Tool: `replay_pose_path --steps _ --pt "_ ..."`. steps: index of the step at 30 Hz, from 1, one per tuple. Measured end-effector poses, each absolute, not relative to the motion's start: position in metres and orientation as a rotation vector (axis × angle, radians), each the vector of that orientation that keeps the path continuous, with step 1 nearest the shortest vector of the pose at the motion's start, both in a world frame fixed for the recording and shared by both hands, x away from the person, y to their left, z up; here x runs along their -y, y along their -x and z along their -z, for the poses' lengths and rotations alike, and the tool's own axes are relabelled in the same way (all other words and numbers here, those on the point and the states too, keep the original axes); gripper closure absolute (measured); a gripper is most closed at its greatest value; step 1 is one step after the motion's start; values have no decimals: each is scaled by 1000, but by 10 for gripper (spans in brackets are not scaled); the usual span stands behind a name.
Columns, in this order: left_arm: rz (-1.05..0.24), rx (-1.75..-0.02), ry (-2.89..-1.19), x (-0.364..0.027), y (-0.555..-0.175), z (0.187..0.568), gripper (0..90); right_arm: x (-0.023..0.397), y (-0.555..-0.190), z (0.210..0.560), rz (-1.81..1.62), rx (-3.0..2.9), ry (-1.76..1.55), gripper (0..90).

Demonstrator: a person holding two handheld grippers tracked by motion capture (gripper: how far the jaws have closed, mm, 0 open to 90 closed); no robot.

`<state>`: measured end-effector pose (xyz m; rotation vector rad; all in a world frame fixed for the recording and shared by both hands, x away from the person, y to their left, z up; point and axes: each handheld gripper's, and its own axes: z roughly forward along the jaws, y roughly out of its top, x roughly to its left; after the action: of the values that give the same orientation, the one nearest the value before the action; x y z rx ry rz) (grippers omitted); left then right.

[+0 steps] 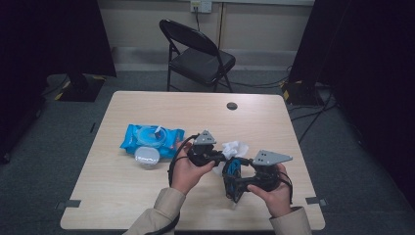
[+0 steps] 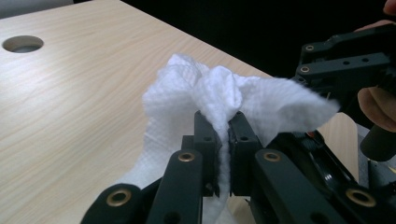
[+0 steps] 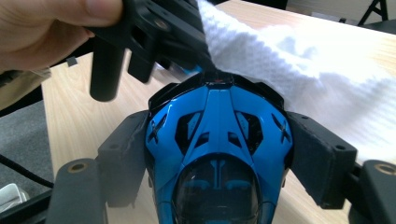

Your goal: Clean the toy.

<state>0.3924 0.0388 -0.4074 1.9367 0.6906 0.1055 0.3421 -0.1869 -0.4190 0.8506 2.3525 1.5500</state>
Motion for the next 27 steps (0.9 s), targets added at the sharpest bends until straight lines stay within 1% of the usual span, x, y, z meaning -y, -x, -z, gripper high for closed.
replay_pose_path --steps 6,12,15,20,27 --pt "-128 -696 -1901 -63 -389 395 850 195 -346 423 -1538 -2333 -901 267" --pt "-156 -646 -1910 -79 -376 383 850 203 -350 422 -1544 -2290 -942 266" --pt "-145 -611 -1924 -83 -368 380 851 207 -351 423 -1535 -2281 -959 266" --pt "-130 -570 -1948 -80 -360 379 853 210 -353 425 -1524 -2274 -976 266" --pt "-113 -508 -1971 -57 -357 375 853 200 -350 425 -1519 -2296 -947 266"
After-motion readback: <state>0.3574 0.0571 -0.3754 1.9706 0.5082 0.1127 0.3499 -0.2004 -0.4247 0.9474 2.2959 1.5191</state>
